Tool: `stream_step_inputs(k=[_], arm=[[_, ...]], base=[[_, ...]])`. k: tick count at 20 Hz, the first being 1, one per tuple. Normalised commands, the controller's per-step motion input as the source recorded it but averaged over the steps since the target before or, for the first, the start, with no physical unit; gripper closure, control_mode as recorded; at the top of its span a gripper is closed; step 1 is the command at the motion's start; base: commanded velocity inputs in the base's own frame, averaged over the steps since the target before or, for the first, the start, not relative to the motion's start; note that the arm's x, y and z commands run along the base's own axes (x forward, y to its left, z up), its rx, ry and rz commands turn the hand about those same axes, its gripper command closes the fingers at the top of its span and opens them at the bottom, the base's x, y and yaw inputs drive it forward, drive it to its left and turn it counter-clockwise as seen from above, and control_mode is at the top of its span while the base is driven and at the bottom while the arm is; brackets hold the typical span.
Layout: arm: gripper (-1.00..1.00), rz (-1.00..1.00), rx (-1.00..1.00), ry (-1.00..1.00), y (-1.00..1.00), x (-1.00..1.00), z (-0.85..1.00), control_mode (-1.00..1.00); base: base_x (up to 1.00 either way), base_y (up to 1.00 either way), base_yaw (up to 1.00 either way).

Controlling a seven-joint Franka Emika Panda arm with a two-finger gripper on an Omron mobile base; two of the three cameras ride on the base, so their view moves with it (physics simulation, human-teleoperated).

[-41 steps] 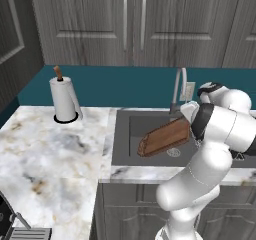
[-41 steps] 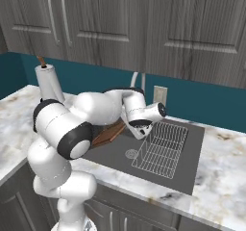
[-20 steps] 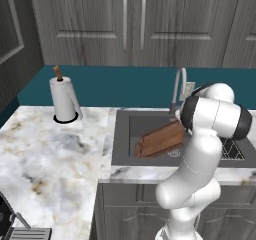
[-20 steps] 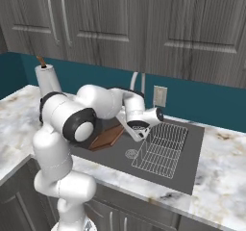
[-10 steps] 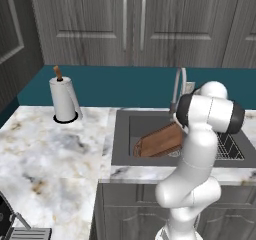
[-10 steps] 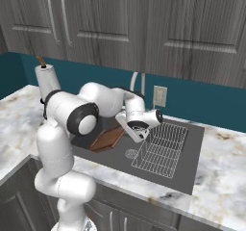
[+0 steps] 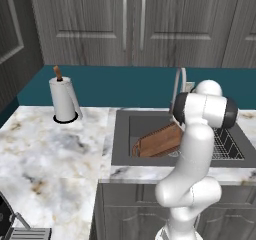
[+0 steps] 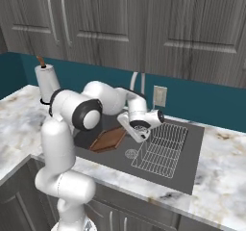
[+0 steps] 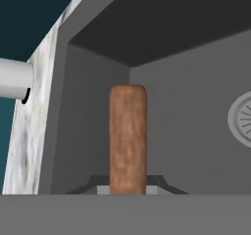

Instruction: Move the cutting board and knife to the sink. Then move spray from the cabinet to the counter.

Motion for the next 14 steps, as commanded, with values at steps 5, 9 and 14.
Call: stream_step_inputs(k=[5,9,14], arm=[[1.00,0.01,0.00,0.00,0.00,0.10,-0.16,-1.00],[1.00,0.01,0.00,0.00,0.00,0.03,-0.14,-1.00],[1.00,0.00,0.00,-0.01,0.00,0.00,-0.13,-1.00]], base=[[0.00,0.00,0.00],[0.00,0.00,0.00],[0.00,0.00,0.00]])
